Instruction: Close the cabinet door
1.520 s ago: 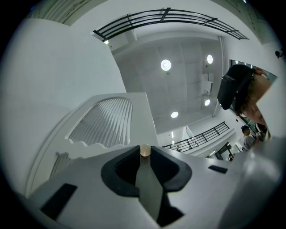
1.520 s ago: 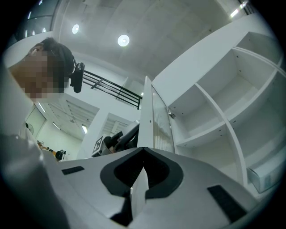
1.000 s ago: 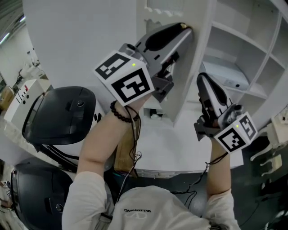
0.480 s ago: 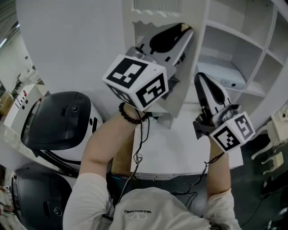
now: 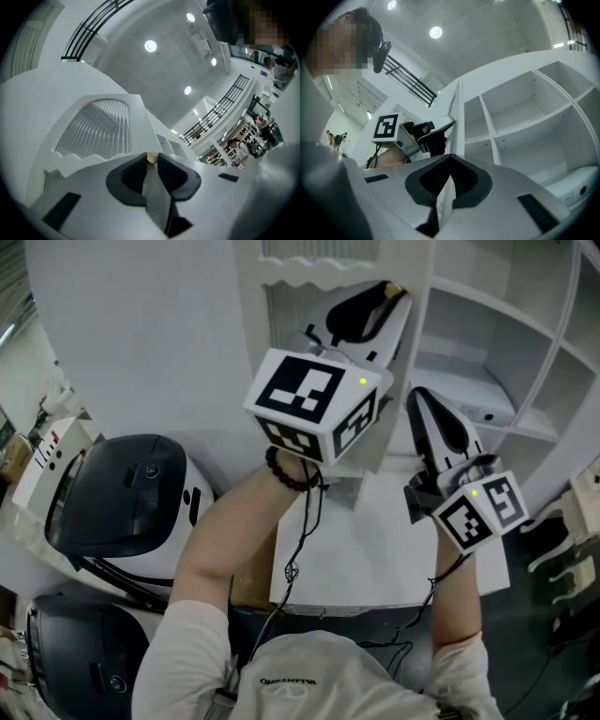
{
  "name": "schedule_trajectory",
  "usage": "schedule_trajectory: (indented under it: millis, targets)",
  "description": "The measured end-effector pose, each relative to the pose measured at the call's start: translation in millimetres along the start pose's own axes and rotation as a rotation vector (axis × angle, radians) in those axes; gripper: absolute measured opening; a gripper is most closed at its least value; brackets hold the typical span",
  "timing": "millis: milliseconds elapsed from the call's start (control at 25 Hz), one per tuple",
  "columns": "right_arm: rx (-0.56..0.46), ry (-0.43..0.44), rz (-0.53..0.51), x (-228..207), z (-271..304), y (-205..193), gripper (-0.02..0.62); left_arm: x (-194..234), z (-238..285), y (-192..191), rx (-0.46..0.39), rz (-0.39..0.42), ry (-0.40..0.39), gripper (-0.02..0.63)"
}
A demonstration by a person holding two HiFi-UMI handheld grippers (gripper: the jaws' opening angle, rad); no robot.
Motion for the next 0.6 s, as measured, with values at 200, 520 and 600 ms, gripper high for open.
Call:
schedule_trajectory:
  millis: [200, 520, 600]
  targets:
    - [0.009, -0.020, -0.003, -15, 3, -7, 0.009, -1, 11, -7, 0.019, 0.040, 0.019, 0.074]
    - [0.020, -0.034, -0.014, -32, 12, -17, 0.009, 3, 30, -21, 0.073, 0.096, 0.039, 0.075]
    - [0.024, -0.037, -0.012, -35, 12, -20, 0.009, 4, 34, -25, 0.077, 0.101, 0.045, 0.075]
Point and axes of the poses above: the fingertips, and each gripper's own axes: z forward along the fingers, x to its left, y out of its top, the point moved 2 cm from there along -z, backward along the fingers
